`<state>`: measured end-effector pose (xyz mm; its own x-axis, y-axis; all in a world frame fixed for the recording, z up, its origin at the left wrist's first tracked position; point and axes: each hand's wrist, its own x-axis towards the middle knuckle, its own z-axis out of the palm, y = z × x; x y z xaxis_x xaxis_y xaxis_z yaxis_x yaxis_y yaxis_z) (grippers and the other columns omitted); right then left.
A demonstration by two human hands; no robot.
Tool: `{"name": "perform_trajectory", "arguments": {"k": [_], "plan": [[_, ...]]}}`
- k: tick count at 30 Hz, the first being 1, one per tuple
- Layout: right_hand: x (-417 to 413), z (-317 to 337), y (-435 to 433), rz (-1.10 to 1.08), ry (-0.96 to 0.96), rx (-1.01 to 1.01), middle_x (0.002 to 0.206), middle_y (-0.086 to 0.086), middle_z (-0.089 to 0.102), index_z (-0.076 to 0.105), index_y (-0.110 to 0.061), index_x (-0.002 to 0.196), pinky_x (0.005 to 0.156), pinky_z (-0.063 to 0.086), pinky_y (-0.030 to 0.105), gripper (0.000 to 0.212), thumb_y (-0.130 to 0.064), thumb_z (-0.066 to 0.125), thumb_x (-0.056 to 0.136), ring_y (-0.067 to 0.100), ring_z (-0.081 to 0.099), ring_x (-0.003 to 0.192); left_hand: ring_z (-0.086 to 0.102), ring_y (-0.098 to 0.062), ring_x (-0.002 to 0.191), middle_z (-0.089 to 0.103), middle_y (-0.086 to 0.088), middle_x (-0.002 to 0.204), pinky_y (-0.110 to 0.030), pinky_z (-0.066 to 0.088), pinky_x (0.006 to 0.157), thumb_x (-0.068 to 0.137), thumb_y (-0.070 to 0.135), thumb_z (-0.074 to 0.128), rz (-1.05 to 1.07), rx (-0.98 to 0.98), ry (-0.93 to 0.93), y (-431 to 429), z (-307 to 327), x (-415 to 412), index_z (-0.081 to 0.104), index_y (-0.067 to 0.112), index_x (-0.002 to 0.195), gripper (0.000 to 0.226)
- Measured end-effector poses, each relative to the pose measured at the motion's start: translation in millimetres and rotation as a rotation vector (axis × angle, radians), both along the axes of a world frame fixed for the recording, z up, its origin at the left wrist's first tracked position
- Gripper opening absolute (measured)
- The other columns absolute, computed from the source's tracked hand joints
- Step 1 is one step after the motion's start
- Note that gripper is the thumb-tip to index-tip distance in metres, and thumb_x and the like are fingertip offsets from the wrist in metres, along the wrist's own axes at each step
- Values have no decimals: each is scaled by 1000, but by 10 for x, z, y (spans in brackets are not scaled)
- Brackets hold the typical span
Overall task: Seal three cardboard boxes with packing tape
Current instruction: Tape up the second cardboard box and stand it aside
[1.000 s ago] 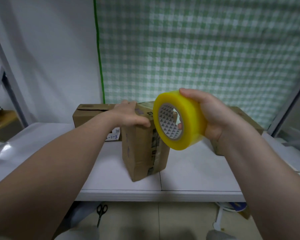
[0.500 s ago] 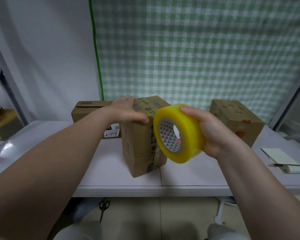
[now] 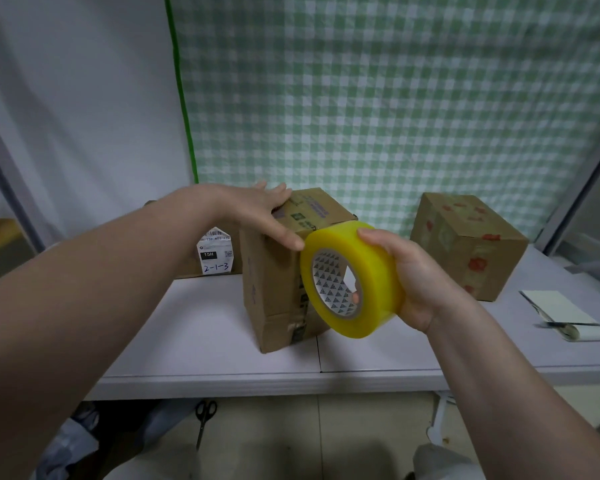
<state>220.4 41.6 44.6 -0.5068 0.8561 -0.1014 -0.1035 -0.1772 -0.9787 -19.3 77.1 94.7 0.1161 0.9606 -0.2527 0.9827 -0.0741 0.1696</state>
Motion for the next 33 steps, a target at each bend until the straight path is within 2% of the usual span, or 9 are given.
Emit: {"name": "perform_trajectory", "arguments": {"k": [4, 7, 12, 19, 23, 25, 27, 30, 33], "plan": [[32, -5, 25, -9, 13, -8, 74, 1, 72, 67, -17, 105, 50, 51, 30, 33, -38, 58, 81, 15, 67, 59, -13, -16, 146, -8, 8, 160, -53, -10, 115, 77, 77, 16, 33, 86, -5, 52, -35, 141, 2, 25, 153, 94], [24, -29, 59, -31, 19, -17, 69, 0, 71, 67, -16, 104, 49, 51, 28, 27, -36, 55, 89, 15, 66, 55, -8, -15, 147, -3, 9, 160, -55, -14, 114, 94, 62, 5, 7, 180, 77, 76, -145, 145, 5, 28, 153, 68], [-36, -58, 105, -21, 26, -6, 72, -1, 71, 68, -20, 102, 51, 50, 29, 30, -39, 58, 82, 14, 67, 58, -3, -6, 146, 3, 16, 158, -46, -14, 116, 100, 50, 7, -98, 166, -89, -104, -171, 122, 13, 33, 152, 54], [-20, -59, 93, -21, 61, -2, 74, 1, 72, 67, -16, 108, 45, 49, 25, 30, -35, 54, 88, 13, 67, 57, -4, 4, 142, 4, 28, 155, -42, -12, 116, 82, 68, -1, -258, 201, -86, -258, -309, 110, 13, 56, 143, 63], [-34, -72, 71, -28, 67, -2, 72, 0, 72, 68, -17, 104, 47, 51, 27, 26, -34, 52, 91, 13, 67, 57, 14, 5, 140, 28, 24, 149, -39, 2, 120, 90, 53, 39, -205, 239, -490, -322, -287, 37, 47, 49, 127, 39], [-24, -70, 78, -39, 73, -3, 68, -2, 71, 68, -19, 100, 48, 51, 27, 23, -34, 52, 92, 12, 65, 54, 13, -3, 144, 27, 18, 153, -46, 7, 120, 79, 58, 59, -96, 365, -603, -331, -322, -46, 51, 47, 128, 50], [-10, -73, 98, -48, 82, -16, 65, -2, 70, 68, -19, 98, 47, 51, 27, 22, -34, 52, 93, 12, 64, 51, 2, -13, 147, 6, 13, 159, -48, 10, 116, 64, 72, 67, 44, 451, -585, -333, -438, -107, 33, 53, 139, 85], [-11, -93, 128, -43, 104, -33, 66, -2, 69, 67, -18, 101, 47, 50, 27, 23, -33, 52, 92, 12, 64, 51, 9, -18, 145, 1, 7, 160, -47, 21, 113, 41, 75, 78, 189, 370, -851, -293, -656, -147, 10, 53, 145, 126], [-44, -89, 178, -57, 109, -40, 65, -2, 69, 67, -17, 99, 48, 50, 28, 24, -35, 53, 92, 12, 64, 51, 18, -9, 134, 7, 4, 158, -38, 26, 109, 44, 59, 87, 198, 416, -907, -229, -782, -134, 4, 50, 146, 131]]}}
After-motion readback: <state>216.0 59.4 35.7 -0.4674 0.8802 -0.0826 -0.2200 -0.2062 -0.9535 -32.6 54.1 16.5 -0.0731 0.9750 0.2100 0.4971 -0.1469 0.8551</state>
